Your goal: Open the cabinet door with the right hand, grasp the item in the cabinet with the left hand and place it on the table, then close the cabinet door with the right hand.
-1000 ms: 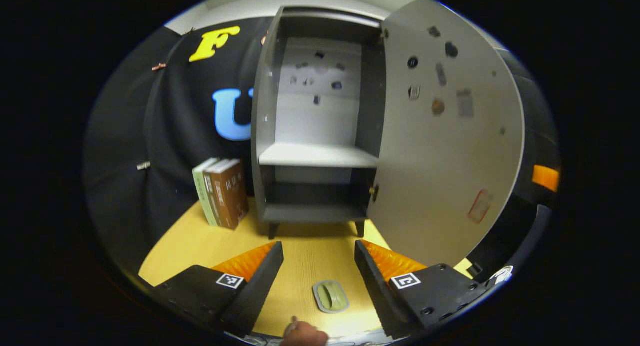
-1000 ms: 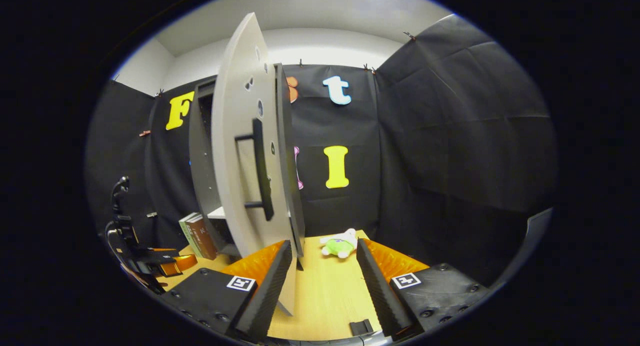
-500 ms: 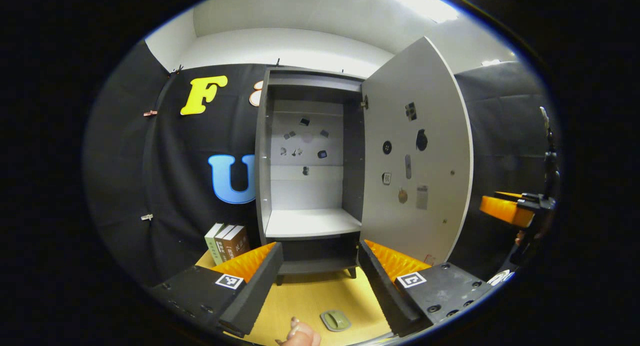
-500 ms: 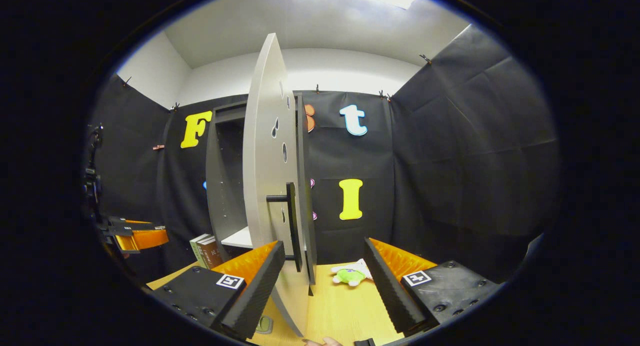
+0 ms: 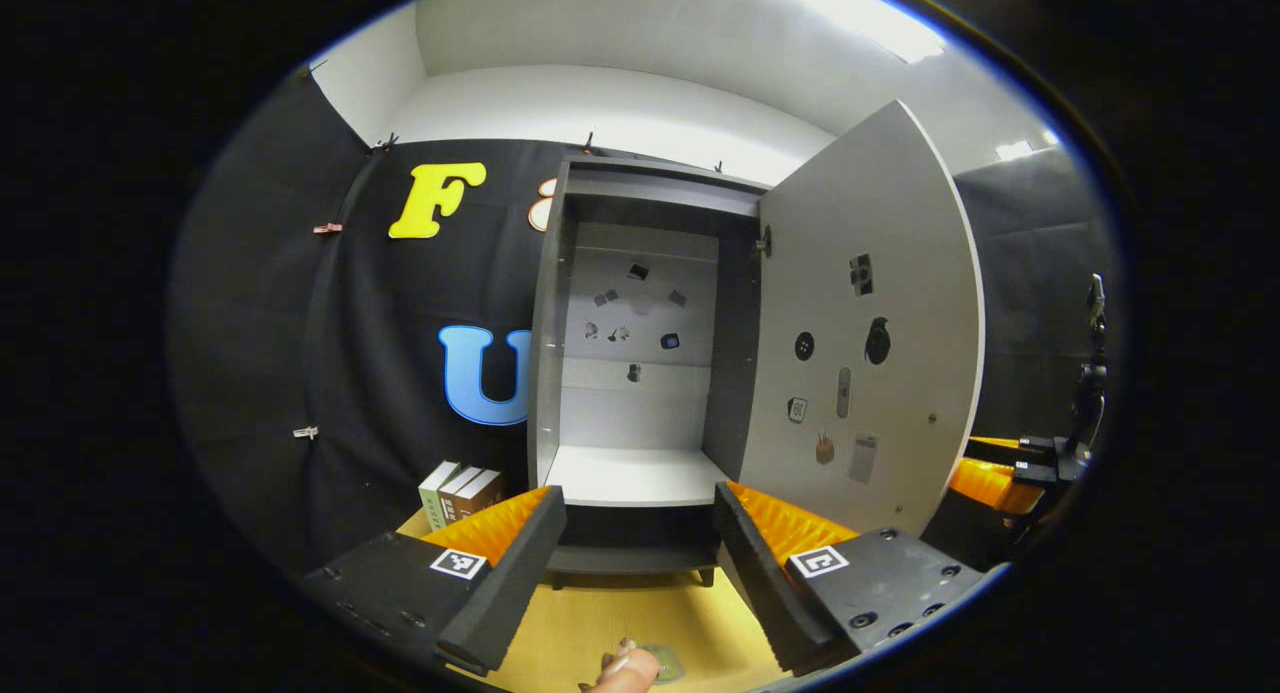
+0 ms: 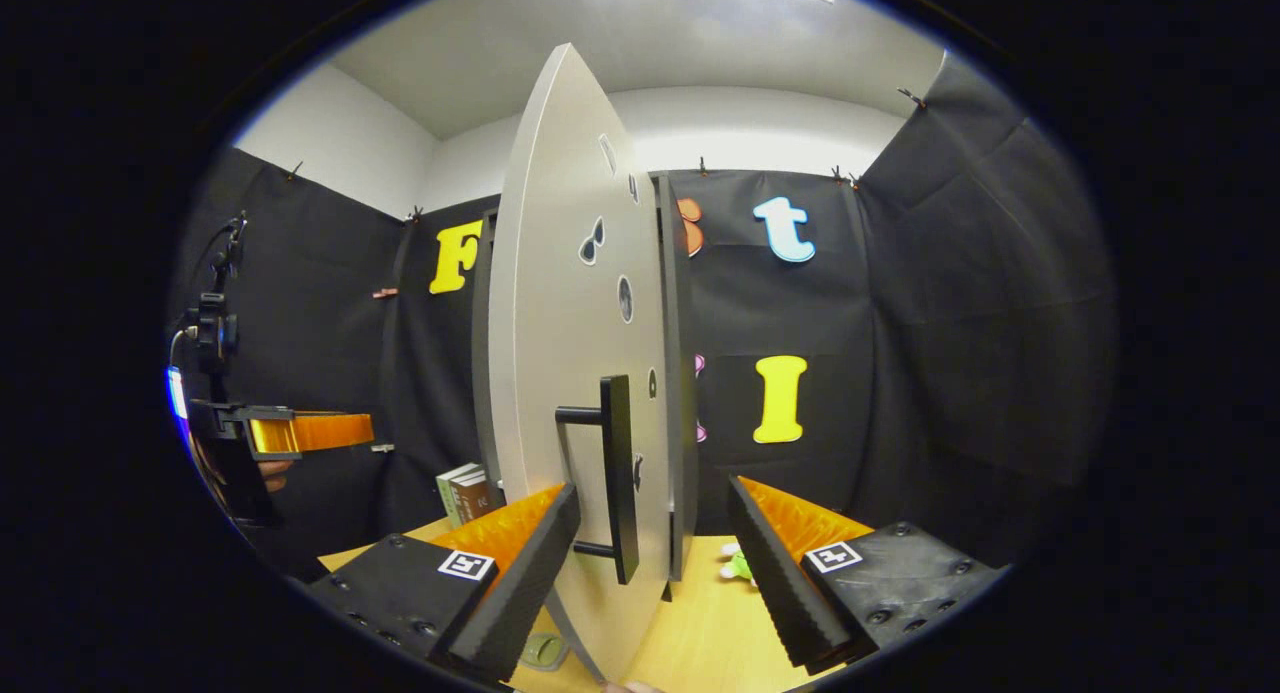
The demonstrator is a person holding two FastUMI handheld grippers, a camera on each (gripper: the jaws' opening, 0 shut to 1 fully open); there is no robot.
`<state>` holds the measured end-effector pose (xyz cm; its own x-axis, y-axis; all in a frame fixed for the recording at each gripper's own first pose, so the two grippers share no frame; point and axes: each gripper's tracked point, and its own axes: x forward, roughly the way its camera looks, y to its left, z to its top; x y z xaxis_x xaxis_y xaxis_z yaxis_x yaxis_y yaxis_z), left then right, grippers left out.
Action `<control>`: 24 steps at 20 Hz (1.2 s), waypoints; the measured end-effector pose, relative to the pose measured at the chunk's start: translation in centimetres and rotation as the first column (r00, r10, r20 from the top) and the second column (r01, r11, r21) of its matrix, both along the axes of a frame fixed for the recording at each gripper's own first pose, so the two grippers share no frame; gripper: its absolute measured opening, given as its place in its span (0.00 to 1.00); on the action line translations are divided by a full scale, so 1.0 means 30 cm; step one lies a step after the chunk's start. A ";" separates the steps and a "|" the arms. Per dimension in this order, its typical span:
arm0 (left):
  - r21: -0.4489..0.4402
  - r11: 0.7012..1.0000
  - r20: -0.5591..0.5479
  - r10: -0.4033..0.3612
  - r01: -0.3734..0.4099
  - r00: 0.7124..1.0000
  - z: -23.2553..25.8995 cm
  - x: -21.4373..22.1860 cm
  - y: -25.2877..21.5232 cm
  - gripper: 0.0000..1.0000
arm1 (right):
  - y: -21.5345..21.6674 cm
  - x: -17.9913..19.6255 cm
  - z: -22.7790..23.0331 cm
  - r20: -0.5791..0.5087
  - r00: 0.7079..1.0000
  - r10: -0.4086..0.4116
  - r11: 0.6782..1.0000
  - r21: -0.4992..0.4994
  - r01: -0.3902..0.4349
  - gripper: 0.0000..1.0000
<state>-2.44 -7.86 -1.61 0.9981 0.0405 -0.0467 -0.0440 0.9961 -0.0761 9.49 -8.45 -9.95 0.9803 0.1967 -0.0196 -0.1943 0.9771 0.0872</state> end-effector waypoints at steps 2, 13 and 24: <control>0.000 1.000 0.003 0.011 -0.011 1.000 -0.005 0.011 0.004 0.94 | 0.057 0.011 -0.007 -0.011 0.999 0.043 0.999 0.023 -0.043 0.97; 0.064 0.997 -0.040 -0.049 0.052 0.998 -0.024 0.095 0.242 0.93 | 0.588 0.183 -0.086 -0.041 0.986 0.163 0.985 0.071 -0.160 0.97; 0.014 0.988 0.018 -0.152 0.152 0.988 0.001 0.119 0.234 0.93 | 0.555 0.174 -0.030 0.016 1.000 0.015 1.000 0.028 -0.015 0.98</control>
